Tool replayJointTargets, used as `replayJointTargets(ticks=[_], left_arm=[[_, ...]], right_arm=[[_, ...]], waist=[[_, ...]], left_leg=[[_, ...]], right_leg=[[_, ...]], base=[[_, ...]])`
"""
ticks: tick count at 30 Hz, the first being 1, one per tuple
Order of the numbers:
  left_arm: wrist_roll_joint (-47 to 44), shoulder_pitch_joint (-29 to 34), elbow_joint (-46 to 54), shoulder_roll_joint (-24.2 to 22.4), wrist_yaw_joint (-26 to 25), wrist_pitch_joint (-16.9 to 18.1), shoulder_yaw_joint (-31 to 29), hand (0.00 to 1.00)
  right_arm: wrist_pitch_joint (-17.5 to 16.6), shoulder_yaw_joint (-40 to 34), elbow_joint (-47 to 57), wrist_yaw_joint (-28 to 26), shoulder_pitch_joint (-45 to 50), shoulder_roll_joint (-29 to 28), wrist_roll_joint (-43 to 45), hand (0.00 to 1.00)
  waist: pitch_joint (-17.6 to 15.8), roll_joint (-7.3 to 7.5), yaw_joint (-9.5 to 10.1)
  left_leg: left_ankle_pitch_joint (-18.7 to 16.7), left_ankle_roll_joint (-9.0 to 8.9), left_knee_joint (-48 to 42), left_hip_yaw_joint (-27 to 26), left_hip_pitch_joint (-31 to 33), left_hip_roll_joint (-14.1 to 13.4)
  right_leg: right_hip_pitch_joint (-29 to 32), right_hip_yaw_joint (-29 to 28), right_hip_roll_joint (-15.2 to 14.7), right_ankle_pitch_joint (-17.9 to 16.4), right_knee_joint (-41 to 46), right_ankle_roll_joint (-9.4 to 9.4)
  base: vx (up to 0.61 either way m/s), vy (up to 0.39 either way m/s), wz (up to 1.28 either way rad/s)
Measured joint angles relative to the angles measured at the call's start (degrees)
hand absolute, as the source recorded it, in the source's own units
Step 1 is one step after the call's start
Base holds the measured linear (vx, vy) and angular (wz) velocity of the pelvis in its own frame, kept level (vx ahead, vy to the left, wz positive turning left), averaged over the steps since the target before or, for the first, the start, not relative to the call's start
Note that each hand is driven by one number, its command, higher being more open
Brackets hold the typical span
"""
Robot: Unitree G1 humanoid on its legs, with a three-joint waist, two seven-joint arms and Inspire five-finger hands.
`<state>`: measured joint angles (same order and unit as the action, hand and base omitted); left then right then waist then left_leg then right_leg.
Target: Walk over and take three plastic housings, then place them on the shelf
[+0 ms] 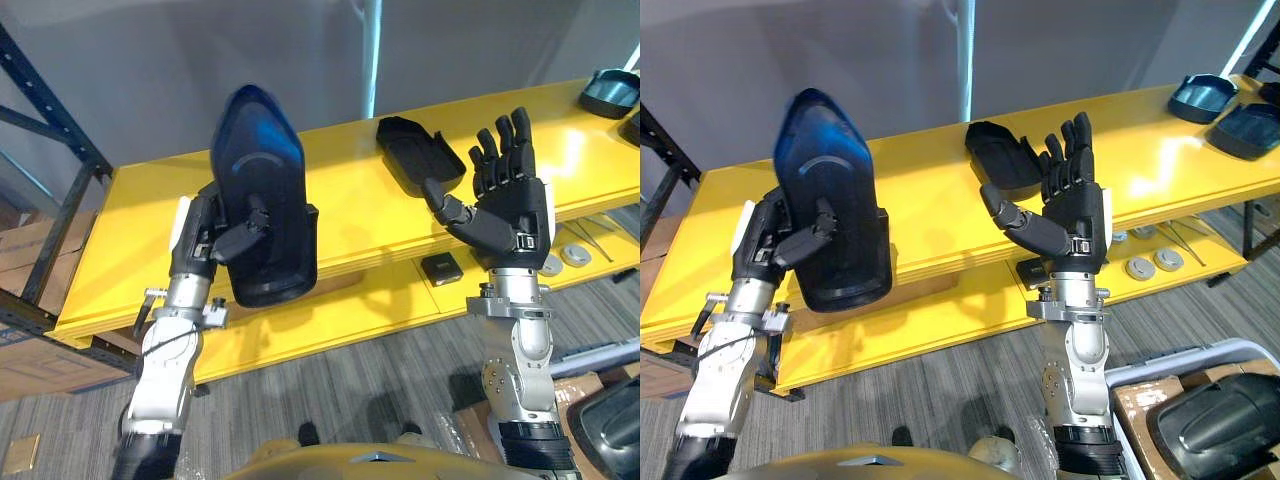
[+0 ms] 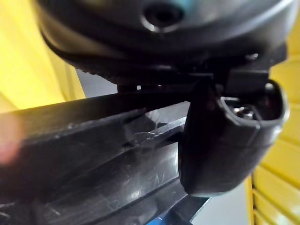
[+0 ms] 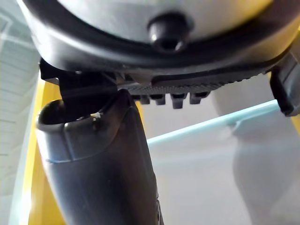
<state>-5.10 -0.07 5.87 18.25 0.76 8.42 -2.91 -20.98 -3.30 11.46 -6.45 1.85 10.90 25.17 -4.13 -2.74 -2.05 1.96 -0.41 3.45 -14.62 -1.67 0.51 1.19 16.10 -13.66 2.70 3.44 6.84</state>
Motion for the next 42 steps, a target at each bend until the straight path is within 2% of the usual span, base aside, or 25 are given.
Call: replayJointTargets(ticks=[1,4,7,9,10,14,16,20,23,27,29,30,33,37,40,42], left_arm=[[-1.44,-3.08,-4.25,1.13,-0.04,-0.74,0.08,0.00],[-5.37,-10.54,-15.01,2.17,-0.79,-2.68,0.14,0.00],[-8.88,-18.01,-23.12,2.61,-2.68,-3.46,0.68,0.00],[-10.21,-22.12,-27.63,3.77,-4.44,-3.50,2.08,0.00],[-11.90,-25.56,-30.79,4.48,-5.80,-3.56,2.60,0.00],[-15.15,-31.20,-35.93,4.67,-9.69,-3.69,2.97,0.00],[-16.53,-34.25,-37.52,4.75,-11.30,-3.71,3.48,0.00],[-17.43,-39.27,-37.99,5.19,-14.27,-3.77,3.78,0.00],[-17.60,-42.79,-39.24,5.82,-15.32,-5.98,3.77,0.00],[-17.58,-44.95,-40.38,9.06,-15.66,-7.88,3.03,0.00],[-17.46,-45.01,-40.42,10.00,-15.64,-8.67,2.53,0.00],[-17.31,-45.37,-41.28,10.58,-15.64,-8.83,2.34,1.00],[-17.27,-46.99,-42.86,11.63,-15.54,-10.32,1.86,1.00],[-16.89,-47.51,-43.57,11.80,-15.52,-11.05,0.74,1.00],[-10.37,-47.12,-46.39,13.29,-15.26,-13.09,3.34,1.00],[-9.90,-46.66,-46.61,13.41,-15.32,-13.39,2.61,1.00]], right_arm=[[0.93,0.09,-0.02,-0.65,0.10,0.02,-0.01,1.00],[3.18,0.56,-0.26,-2.37,0.30,0.90,0.23,1.00],[4.32,1.54,-1.94,-4.23,0.36,2.56,0.55,1.00],[5.34,2.44,-2.27,-5.02,0.38,3.69,0.55,1.00],[6.02,3.37,-2.31,-5.89,0.34,4.44,0.55,1.00],[8.12,5.01,-2.61,-7.01,-0.70,5.00,0.85,1.00],[8.43,5.13,-2.65,-7.02,-1.65,5.17,0.89,1.00],[9.05,6.84,-2.65,-6.81,-5.06,5.35,0.92,1.00],[9.32,8.96,-2.64,-6.80,-5.90,6.66,0.93,1.00],[9.83,9.71,-2.58,-6.03,-7.01,7.55,0.94,1.00],[10.22,9.70,-2.54,-5.81,-6.96,7.57,0.97,1.00],[10.42,9.76,-2.52,-5.75,-6.93,7.60,0.97,1.00],[10.42,10.49,-1.33,-5.50,-6.92,8.80,1.06,1.00],[10.42,12.96,-1.11,-5.56,-6.59,9.39,1.07,1.00],[10.46,13.44,0.51,-5.64,-6.16,9.39,1.09,1.00],[10.46,13.55,0.76,-5.73,-5.48,9.37,1.15,1.00]], waist=[[0.09,0.17,-0.56],[0.10,0.18,-2.24],[0.11,0.36,-3.09],[0.10,0.33,-3.18],[0.09,0.37,-3.93],[-0.29,0.65,-4.79],[-2.08,1.02,-5.21],[-6.37,1.44,-5.91],[-8.73,1.11,-5.87],[-12.24,0.41,-6.10],[-12.65,0.19,-6.11],[-12.71,0.11,-6.13],[-14.05,-0.09,-6.16],[-14.13,-0.13,-6.20],[-14.79,-0.67,-6.50],[-15.05,-0.64,-6.76]], left_leg=[[0.59,-0.14,1.25,-0.84,-0.62,-0.05],[1.18,-0.33,1.63,-1.46,-0.75,-0.62],[1.26,-0.40,1.61,-2.17,-0.65,-1.31],[1.17,-0.57,1.60,-2.60,-0.04,-1.57],[1.32,-0.73,1.50,-2.70,1.23,-1.83],[1.52,-0.88,1.32,-3.37,2.93,-2.17],[0.96,-1.39,-0.32,-3.27,3.64,-2.21],[-2.01,-1.00,-7.59,-3.08,7.83,-3.09],[-3.71,-0.93,-12.08,-2.82,10.22,-3.79],[-5.41,-1.43,-15.44,-3.37,11.41,-4.57],[-5.77,-1.49,-16.26,-4.04,11.70,-5.06],[-5.84,-1.51,-16.64,-4.18,12.16,-5.26],[-5.96,-1.58,-17.40,-4.55,12.33,-5.64],[-6.27,-1.78,-18.33,-4.70,12.68,-6.34],[-6.47,-1.92,-18.42,-4.78,12.28,-6.37],[-6.63,-2.00,-18.68,-4.87,12.25,-6.58]], right_leg=[[0.06,-0.62,0.43,1.17,-0.93,-0.01],[0.07,-0.83,1.22,1.98,-1.69,0.34],[0.49,-1.65,1.95,1.98,-2.01,0.22],[1.14,-2.37,2.20,2.43,-2.83,-0.30],[2.50,-2.52,2.48,2.59,-2.81,-0.52],[4.97,-3.74,2.94,2.71,-2.48,-0.71],[5.23,-3.91,2.74,2.64,-1.91,-0.82],[8.04,-5.04,2.59,1.71,2.01,-2.00],[10.10,-5.65,2.24,0.23,5.64,-1.92],[12.05,-7.04,2.09,-1.41,9.74,-1.76],[12.43,-7.56,2.17,-1.54,9.98,-1.82],[13.04,-7.93,2.25,-1.53,10.41,-1.80],[13.60,-8.37,2.38,-1.63,11.37,-1.94],[13.90,-8.52,2.86,-1.74,11.82,-2.11],[13.86,-8.65,2.80,-2.11,12.63,-2.16],[13.79,-8.65,2.93,-2.13,12.64,-2.17]], base=[[0.04,0.011,-0.21],[0.07,-0.027,-0.11],[0.07,-0.037,-0.12],[0.04,-0.022,-0.17],[0.03,-0.032,-0.08],[0.03,-0.026,-0.10],[0.01,-0.005,-0.03],[-0.06,-0.008,0.00],[-0.09,-0.005,0.00],[-0.09,-0.007,-0.10],[-0.08,0.012,-0.15],[-0.06,0.011,-0.14],[-0.04,-0.003,-0.07],[-0.01,-0.010,-0.04],[0.00,0.000,0.00],[0.00,0.000,0.00]])
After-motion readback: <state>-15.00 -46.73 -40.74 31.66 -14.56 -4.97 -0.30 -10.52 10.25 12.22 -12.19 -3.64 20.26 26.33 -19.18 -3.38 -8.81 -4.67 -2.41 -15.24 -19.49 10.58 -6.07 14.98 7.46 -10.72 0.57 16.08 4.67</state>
